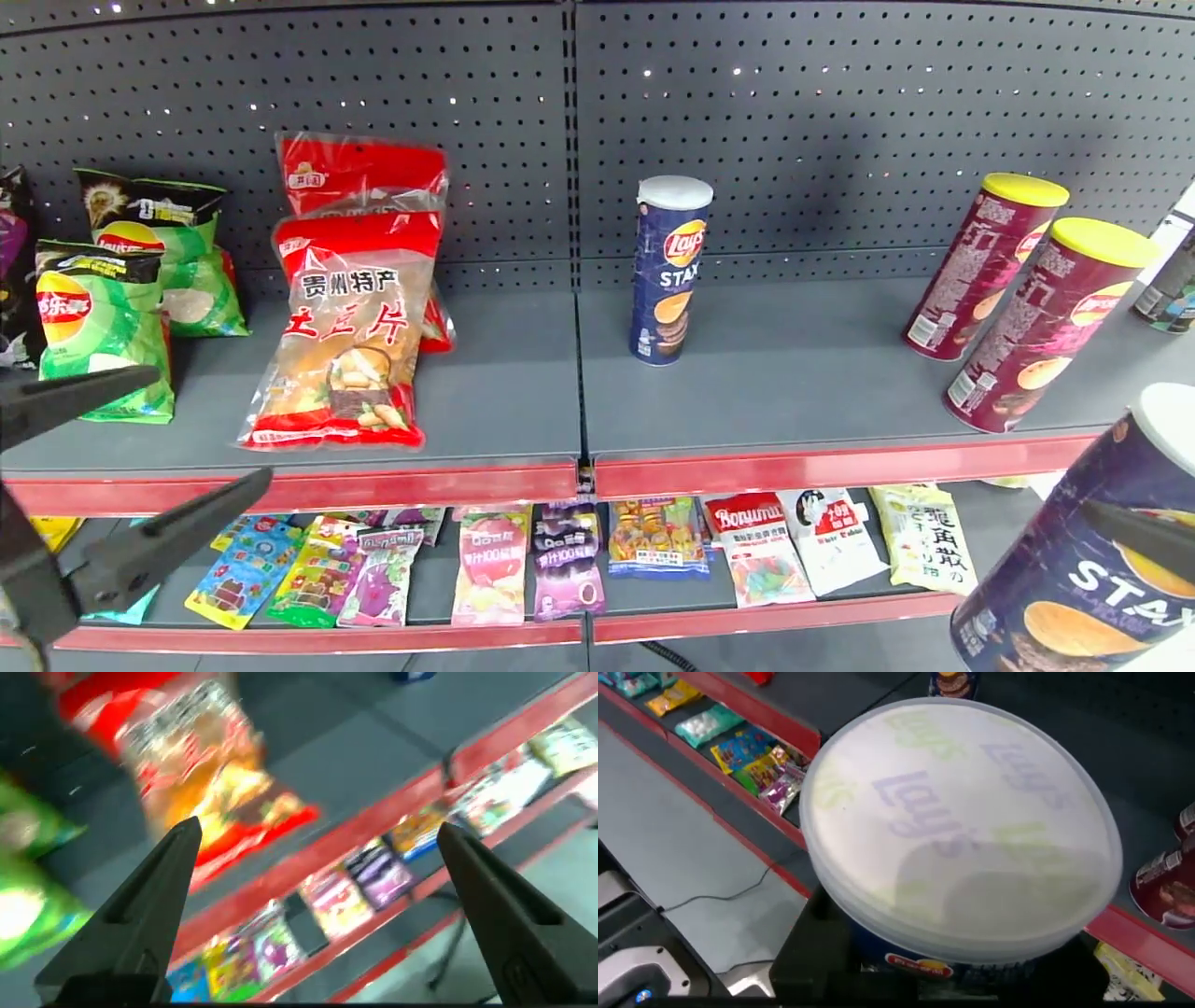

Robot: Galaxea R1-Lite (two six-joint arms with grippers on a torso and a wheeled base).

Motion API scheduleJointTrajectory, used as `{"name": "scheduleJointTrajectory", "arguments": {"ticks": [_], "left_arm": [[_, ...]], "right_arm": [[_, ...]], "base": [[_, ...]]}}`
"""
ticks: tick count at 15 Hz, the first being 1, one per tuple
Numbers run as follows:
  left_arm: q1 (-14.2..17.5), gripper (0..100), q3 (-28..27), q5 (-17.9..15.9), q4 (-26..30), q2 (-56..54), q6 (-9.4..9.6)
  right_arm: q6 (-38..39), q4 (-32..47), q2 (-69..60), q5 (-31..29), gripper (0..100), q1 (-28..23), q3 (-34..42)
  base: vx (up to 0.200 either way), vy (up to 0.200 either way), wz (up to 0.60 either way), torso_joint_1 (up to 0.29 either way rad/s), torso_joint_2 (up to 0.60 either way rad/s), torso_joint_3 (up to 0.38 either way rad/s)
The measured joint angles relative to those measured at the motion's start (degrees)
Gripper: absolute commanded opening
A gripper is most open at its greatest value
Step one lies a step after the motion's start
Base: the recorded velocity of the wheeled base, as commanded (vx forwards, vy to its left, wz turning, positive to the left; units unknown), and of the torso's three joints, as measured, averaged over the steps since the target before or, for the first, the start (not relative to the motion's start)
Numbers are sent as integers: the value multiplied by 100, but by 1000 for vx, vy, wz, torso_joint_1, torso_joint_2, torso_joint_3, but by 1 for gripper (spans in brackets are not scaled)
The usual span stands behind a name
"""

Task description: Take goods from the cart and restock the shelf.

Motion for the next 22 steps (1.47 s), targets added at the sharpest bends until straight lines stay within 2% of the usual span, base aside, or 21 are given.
{"name": "scheduleJointTrajectory", "arguments": {"ticks": [1, 3, 4, 7, 9, 12, 16, 19, 22], "left_arm": [[-127, 100, -258, -208, -106, 422, -93], [-363, 100, -923, -909, -363, 1373, -377], [-463, 100, -1262, -1118, -486, 1836, -478], [-877, 100, -2403, -1397, -936, 3241, -642], [-1143, 100, -3137, -1410, -1143, 4119, -664], [-1349, 100, -3996, -1287, -1303, 5080, -651], [-1395, 100, -4758, -1048, -1313, 5880, -638], [-1392, 100, -5146, -780, -1313, 6242, -495], [-1397, 100, -5620, -584, -1310, 6548, -473]], "right_arm": [[10, -11, 17, 0, 0, 0, -15], [21, -11, 44, -16, 0, -2, -59], [22, -4, 49, -18, 0, -4, -72], [117, -11, 39, -46, 0, -22, -98], [132, -9, 46, -55, 0, -69, -157], [174, -6, 44, -65, 0, -102, -210], [224, 0, 13, -73, 0, -140, -221], [227, 0, -15, -73, 0, -151, -222], [232, 5, -46, -73, 0, -151, -221]], "base": [[0, 0, 0, 0, 0, 0], [0, 0, 0, 0, 0, 0], [0, 0, 0, 0, 0, 0], [0, 0, 0, 0, 0, 0], [0, 0, 0, 0, 0, 0], [0, 0, 0, 0, 0, 0], [0, 0, 0, 0, 0, 0], [0, 0, 0, 0, 0, 0], [0, 0, 0, 0, 0, 0]]}}
